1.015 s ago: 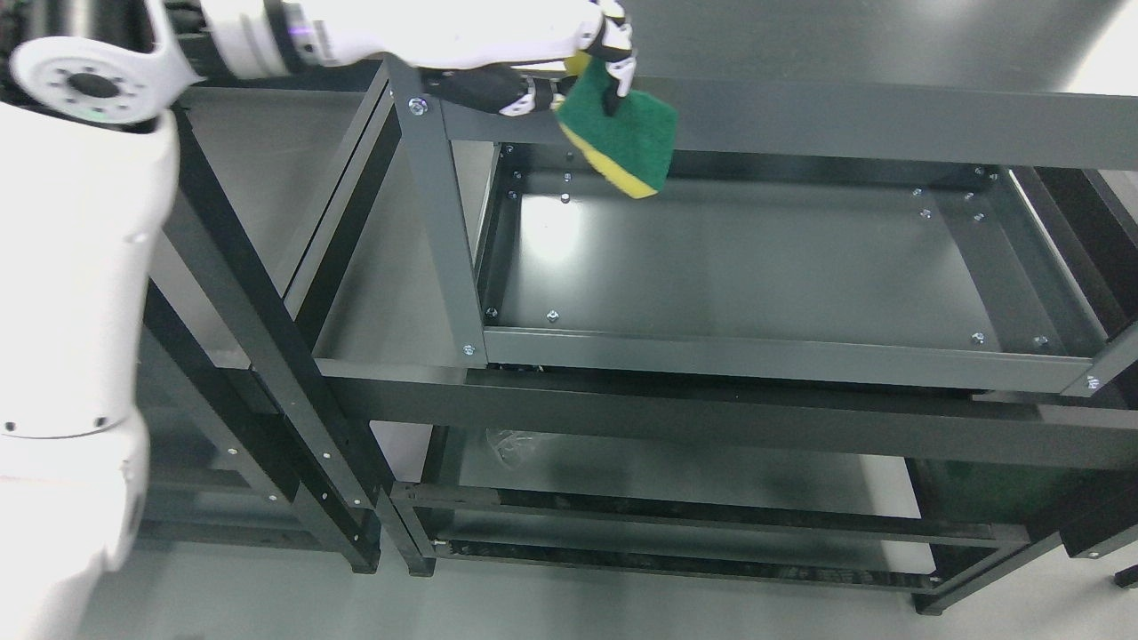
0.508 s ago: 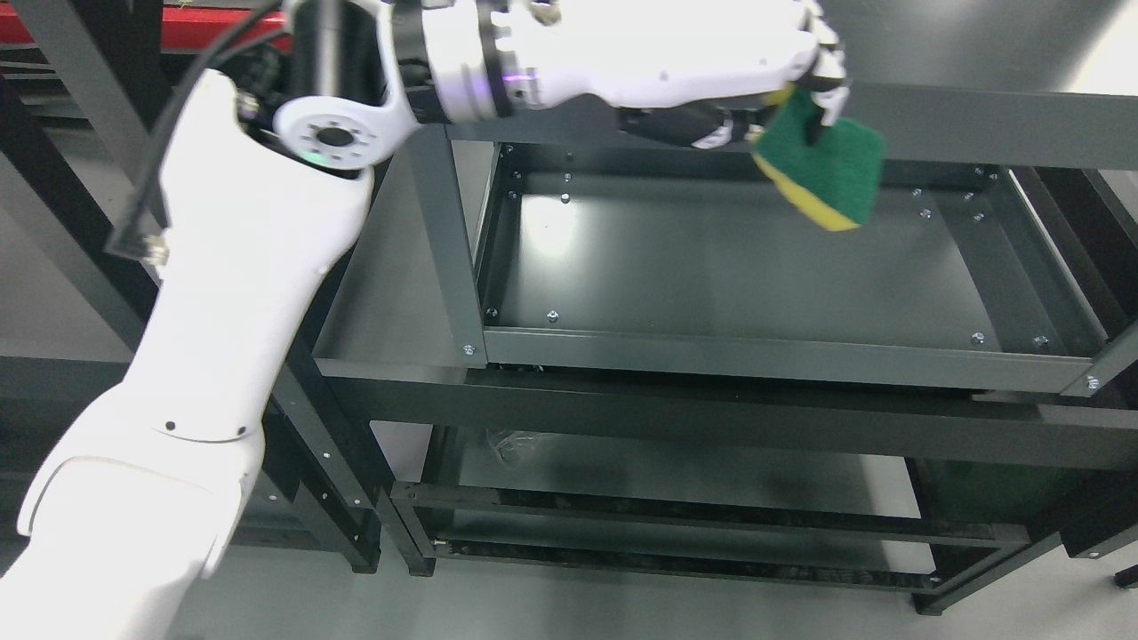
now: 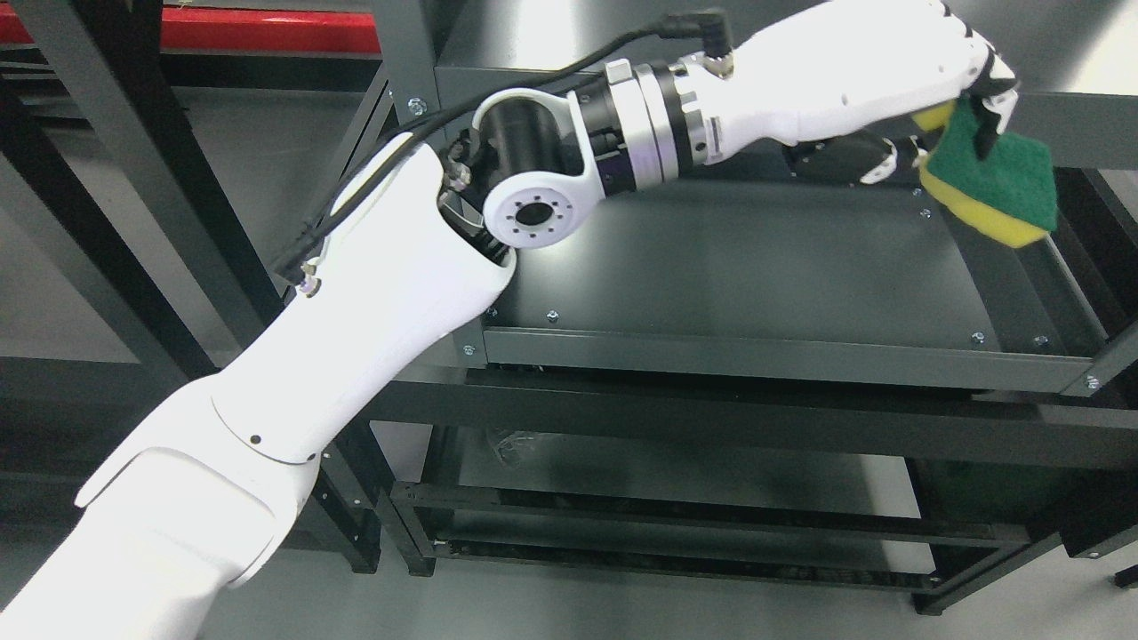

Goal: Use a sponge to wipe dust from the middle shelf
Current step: 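Wipe the sponge across the middle shelf toward and away from the robot, then withdraw the left arm from the shelf, still holding the sponge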

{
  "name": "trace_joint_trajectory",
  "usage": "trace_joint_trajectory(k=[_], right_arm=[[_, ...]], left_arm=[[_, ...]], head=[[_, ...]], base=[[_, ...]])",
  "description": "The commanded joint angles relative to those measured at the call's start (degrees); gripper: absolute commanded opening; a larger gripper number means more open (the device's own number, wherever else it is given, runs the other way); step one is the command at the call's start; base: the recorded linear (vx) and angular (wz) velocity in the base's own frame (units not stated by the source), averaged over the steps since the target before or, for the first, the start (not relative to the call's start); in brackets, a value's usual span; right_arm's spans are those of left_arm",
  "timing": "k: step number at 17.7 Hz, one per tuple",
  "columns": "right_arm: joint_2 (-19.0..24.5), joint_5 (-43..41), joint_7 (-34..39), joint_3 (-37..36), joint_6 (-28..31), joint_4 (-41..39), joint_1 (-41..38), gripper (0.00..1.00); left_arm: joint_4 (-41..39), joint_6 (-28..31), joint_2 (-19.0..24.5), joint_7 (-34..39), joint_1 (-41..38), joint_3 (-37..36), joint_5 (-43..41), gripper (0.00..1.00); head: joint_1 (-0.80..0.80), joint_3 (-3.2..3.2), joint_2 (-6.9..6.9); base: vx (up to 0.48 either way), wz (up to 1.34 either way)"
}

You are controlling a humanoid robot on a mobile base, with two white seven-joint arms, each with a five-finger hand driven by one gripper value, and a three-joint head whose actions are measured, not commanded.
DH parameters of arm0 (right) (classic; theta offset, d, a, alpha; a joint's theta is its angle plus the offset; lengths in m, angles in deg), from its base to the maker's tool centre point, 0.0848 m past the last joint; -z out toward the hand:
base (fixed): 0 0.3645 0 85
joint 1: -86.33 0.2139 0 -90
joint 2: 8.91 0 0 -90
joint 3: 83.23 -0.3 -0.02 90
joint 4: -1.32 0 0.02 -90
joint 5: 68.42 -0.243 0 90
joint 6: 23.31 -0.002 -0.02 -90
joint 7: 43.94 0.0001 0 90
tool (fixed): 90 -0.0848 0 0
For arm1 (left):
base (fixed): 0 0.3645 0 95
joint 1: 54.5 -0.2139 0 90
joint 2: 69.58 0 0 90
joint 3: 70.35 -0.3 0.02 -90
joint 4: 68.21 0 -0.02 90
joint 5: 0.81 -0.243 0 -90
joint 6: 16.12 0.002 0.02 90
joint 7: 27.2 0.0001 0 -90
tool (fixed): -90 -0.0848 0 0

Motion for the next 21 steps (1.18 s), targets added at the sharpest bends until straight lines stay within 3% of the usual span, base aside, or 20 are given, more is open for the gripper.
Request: trace_joint_trajectory(k=[1, 5, 10, 16, 21], right_arm=[[-1.0, 0.0, -0.28, -0.01, 0.04, -1.0, 0.0, 1.0], [-1.0, 0.0, -0.28, -0.01, 0.04, -1.0, 0.0, 1.0], [-1.0, 0.0, -0.28, -0.01, 0.04, -1.0, 0.0, 1.0], [-1.0, 0.0, -0.28, -0.01, 0.04, -1.0, 0.0, 1.0], [-1.0, 0.0, -0.28, -0.01, 0.04, -1.0, 0.0, 1.0]], left_arm=[[-0.52, 1.34, -1.49, 3.84, 0.26, -17.28, 4.81, 0.0], [-1.49, 1.08, -1.49, 9.2, -3.15, -17.63, 12.21, 0.0], [-1.49, -0.5, -1.49, 12.01, -25.27, -14.57, 12.3, 0.0], [-4.11, -2.0, -1.49, 19.4, -49.98, 11.24, 14.13, 0.0], [-10.27, -2.09, -1.49, 19.58, -58.97, 25.5, 17.91, 0.0]], head=[[0.0, 0.0, 0.0], [0.0, 0.0, 0.0], [0.0, 0.0, 0.0], [0.0, 0.0, 0.0], [0.0, 0.0, 0.0]], base=[[0.0, 0.0], [0.0, 0.0], [0.0, 0.0], [0.0, 0.0], [0.0, 0.0]])
